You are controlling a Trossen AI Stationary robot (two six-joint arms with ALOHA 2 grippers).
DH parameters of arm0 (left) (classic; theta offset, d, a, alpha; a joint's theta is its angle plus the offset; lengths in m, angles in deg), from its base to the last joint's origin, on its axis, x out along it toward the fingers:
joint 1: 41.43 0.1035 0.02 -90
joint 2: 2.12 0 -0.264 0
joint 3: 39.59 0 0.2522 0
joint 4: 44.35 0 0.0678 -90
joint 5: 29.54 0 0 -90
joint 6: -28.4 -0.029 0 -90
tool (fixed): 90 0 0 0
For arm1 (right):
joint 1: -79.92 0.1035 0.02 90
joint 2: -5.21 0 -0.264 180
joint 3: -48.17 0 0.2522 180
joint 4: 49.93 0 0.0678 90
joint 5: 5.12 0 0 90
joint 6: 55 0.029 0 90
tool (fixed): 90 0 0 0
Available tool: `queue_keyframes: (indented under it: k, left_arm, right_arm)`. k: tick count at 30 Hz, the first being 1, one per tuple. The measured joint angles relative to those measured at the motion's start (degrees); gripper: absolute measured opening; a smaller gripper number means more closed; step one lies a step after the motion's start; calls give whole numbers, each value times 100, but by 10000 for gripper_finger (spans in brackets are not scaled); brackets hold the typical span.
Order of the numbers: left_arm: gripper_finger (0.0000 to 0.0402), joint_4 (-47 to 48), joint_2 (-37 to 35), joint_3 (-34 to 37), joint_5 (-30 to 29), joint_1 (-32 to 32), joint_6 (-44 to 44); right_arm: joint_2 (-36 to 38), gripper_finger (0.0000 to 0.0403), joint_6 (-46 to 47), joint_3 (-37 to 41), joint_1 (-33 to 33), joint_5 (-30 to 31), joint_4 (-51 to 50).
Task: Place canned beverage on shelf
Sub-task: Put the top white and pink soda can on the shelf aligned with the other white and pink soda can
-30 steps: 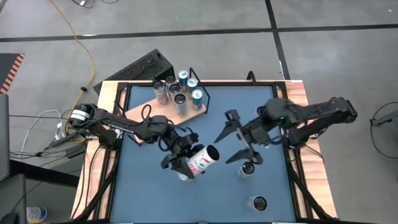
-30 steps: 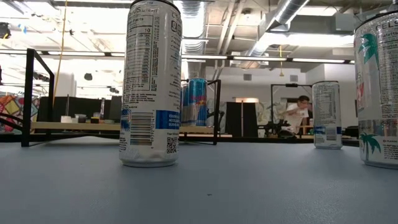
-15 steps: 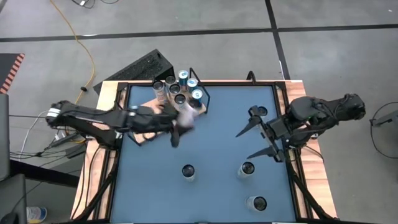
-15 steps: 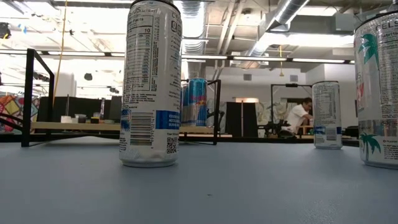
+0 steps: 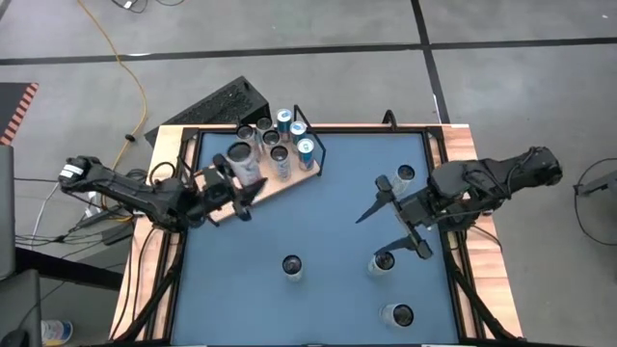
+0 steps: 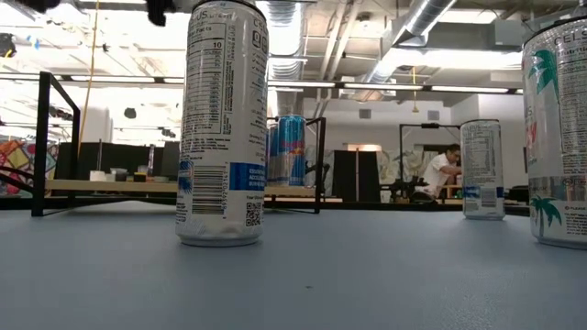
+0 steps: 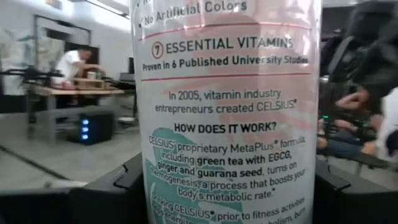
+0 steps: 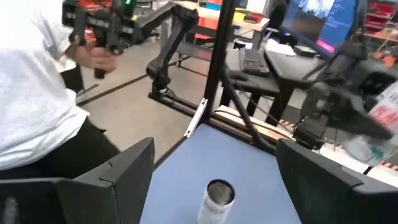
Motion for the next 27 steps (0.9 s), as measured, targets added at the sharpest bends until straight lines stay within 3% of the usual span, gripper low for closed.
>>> queue_keyframes:
  k: [6,10,13,16,21,27]
  left_arm:
    - [243,361,87,119,-159,-90,-55]
    - [243,784,346,16,-53,-93,-34]
    - [243,677,547,11,516,-89,21]
    - [243,513,684,-4,1065,-99,30]
    - [243,428,764,-4,1338,-88,148]
    - [243,423,764,-4,1417,-93,168]
  right_arm:
    - [-365,327,-127,-2,-141,1825,188]
    - [-543,327,-165,-5,-569,2031,840]
    - [-750,327,-172,-5,-860,1745,1218]
    - [-977,327,-167,2,-1128,966,1587]
    - [-1370,327,-195,-3,-1409,-19,2361]
    - [-1863,327,-212,-3,-1609,-521,3139]
